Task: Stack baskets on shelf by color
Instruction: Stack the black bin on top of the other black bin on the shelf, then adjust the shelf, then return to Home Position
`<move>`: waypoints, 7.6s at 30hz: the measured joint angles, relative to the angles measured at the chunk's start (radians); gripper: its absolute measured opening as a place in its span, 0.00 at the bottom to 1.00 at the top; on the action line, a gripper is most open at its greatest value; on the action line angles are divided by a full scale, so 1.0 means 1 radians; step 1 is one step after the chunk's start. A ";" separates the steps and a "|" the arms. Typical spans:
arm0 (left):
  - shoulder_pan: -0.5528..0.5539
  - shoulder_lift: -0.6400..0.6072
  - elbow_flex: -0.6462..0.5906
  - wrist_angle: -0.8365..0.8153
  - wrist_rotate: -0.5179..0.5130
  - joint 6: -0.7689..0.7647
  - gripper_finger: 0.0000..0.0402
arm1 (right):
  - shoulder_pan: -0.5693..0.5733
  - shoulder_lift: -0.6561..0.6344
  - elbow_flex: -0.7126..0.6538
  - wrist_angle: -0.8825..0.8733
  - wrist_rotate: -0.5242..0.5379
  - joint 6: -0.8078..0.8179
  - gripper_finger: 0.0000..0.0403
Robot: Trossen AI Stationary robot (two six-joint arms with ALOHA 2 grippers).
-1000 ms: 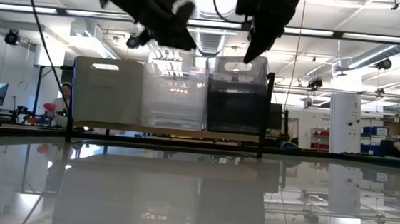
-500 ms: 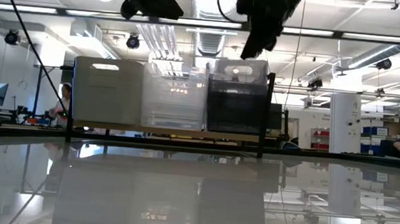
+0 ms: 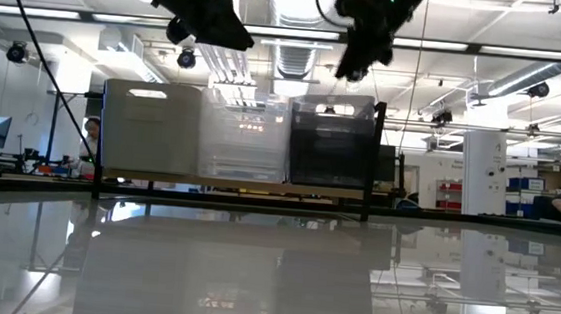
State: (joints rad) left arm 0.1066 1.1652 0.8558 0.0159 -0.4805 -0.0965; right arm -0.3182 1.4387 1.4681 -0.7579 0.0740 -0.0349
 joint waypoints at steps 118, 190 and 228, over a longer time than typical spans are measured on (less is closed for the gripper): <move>-0.439 -0.138 -0.149 -0.077 -0.138 -0.190 0.21 | 0.412 -0.790 -1.097 0.687 -0.023 0.379 0.03; -0.344 -1.131 -0.847 0.059 0.089 -0.039 0.00 | 0.466 -1.438 -1.456 0.790 -0.056 0.173 0.03; 0.065 -0.861 -0.851 0.325 0.544 0.050 0.00 | 0.359 -1.427 -1.457 0.778 -0.024 0.113 0.03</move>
State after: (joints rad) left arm 0.1712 0.3038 0.0051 0.3405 0.0633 -0.0465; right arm 0.0407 0.0117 0.0109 0.0201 0.0496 0.0783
